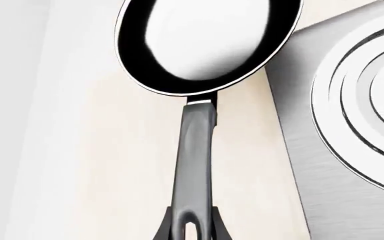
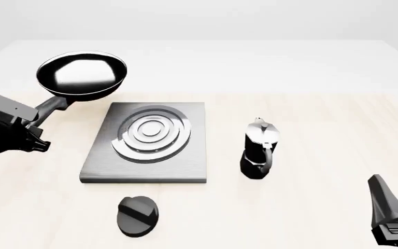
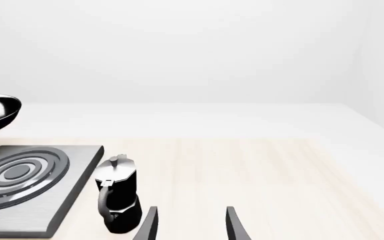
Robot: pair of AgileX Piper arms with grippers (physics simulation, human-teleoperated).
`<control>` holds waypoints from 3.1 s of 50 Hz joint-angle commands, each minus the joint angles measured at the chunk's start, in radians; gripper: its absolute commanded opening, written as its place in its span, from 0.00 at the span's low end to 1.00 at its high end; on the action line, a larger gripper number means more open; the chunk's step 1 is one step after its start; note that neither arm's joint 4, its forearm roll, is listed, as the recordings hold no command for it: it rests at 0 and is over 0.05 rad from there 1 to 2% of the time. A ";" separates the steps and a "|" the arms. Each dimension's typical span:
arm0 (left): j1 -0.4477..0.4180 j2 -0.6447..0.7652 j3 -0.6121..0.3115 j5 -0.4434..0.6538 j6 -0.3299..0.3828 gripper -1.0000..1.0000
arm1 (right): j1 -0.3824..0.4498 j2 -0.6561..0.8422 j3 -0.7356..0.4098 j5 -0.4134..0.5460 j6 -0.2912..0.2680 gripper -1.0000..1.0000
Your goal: Turn on the stove and put the frying pan on it.
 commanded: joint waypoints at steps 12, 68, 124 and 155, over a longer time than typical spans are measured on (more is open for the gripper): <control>-0.132 -0.226 0.201 -0.050 -0.038 0.00 | 0.000 0.000 0.000 0.000 0.000 1.00; -0.325 -0.234 0.316 -0.099 -0.111 0.00 | 0.000 0.000 0.000 0.000 0.000 1.00; -0.391 -0.203 0.417 -0.184 -0.155 0.00 | 0.000 0.000 0.000 0.000 0.000 1.00; -0.434 -0.309 0.446 -0.063 -0.149 0.00 | 0.000 0.000 0.000 0.000 0.000 1.00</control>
